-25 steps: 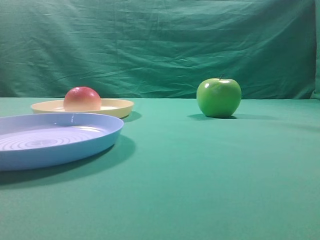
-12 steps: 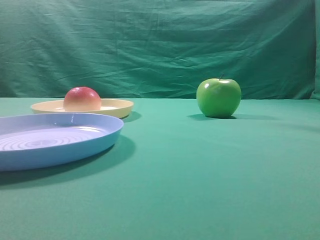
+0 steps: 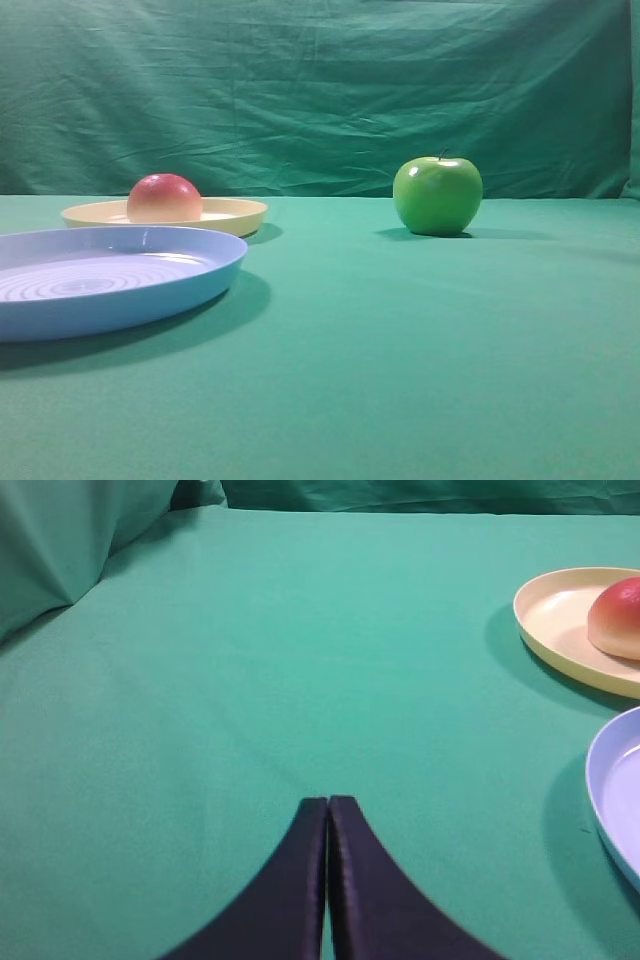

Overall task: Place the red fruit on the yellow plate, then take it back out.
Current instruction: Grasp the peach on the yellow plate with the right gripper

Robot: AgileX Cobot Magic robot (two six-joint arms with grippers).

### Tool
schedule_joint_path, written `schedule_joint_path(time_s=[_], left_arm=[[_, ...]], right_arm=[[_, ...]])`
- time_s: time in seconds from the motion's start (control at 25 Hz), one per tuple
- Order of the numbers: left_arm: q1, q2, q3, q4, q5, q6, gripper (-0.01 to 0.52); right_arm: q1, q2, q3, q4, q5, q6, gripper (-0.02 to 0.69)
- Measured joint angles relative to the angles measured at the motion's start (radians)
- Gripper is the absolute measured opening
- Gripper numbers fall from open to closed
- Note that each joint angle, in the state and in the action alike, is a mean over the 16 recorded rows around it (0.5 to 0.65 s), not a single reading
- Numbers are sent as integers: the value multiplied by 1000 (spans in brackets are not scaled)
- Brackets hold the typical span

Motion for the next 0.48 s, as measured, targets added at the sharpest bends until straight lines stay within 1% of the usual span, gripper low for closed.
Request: schedule_joint_path(time_s=[0.24,0.48], left_arm=[[0,0,0,0,0,-1,0],[0,0,0,0,0,-1,0]], right_arm=[[-71,-169,251,3,-146,1,0],[-98,-327,438,3,-216,1,0]])
